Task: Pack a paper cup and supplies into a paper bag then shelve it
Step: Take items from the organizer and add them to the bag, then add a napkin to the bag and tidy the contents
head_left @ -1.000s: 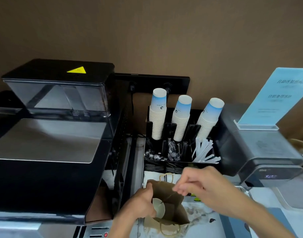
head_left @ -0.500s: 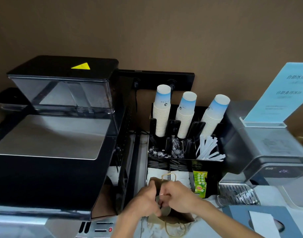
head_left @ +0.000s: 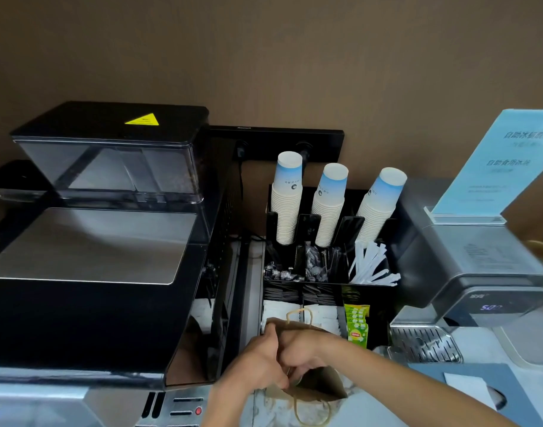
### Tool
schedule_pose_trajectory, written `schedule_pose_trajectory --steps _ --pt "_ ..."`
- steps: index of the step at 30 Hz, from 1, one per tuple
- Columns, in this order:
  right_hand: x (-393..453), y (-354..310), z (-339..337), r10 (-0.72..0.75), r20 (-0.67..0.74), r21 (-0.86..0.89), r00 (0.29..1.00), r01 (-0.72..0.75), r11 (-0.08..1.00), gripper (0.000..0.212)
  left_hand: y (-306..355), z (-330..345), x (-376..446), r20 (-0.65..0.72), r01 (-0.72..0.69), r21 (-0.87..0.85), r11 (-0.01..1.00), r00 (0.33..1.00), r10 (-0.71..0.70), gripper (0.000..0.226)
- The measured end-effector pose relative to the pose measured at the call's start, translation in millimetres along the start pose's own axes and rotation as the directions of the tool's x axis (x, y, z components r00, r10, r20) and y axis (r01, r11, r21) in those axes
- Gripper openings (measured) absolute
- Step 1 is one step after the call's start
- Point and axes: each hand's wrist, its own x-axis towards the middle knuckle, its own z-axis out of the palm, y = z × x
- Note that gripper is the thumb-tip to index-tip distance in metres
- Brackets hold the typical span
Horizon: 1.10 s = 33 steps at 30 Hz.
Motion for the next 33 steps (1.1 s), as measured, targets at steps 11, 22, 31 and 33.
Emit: schedule_pose_trajectory --steps 11,22,31,33 --pt "-48.0 -4.8 -24.1 -0.094 -0.121 0.007 0.988 0.096 0.995 0.025 4.7 1.7 3.9 0.004 0.013 0.023 1.000 1.000 -0.013 0.107" --pt "-161.9 134.1 -90.7 -0.096 -0.552 0.371 0.828 0.348 0.861 0.016 -3.7 3.5 8.6 -0.022 -0.082 -0.096 0.992 0.997 0.080 0.103" --pt "-136.9 297.3 -99.1 0.608 -0.587 0.600 0.534 -0.216 0.770 0.034 -9.3 12.1 17.2 -0.030 -0.115 -0.166 0.979 0.993 0.111 0.102" --pt "-125.9 311.5 -92.3 0.663 -0.537 0.618 0.522 -0.291 0.730 0.037 -12.7 12.6 18.2 -0.032 -0.105 -0.169 0.980 0.994 0.101 0.102"
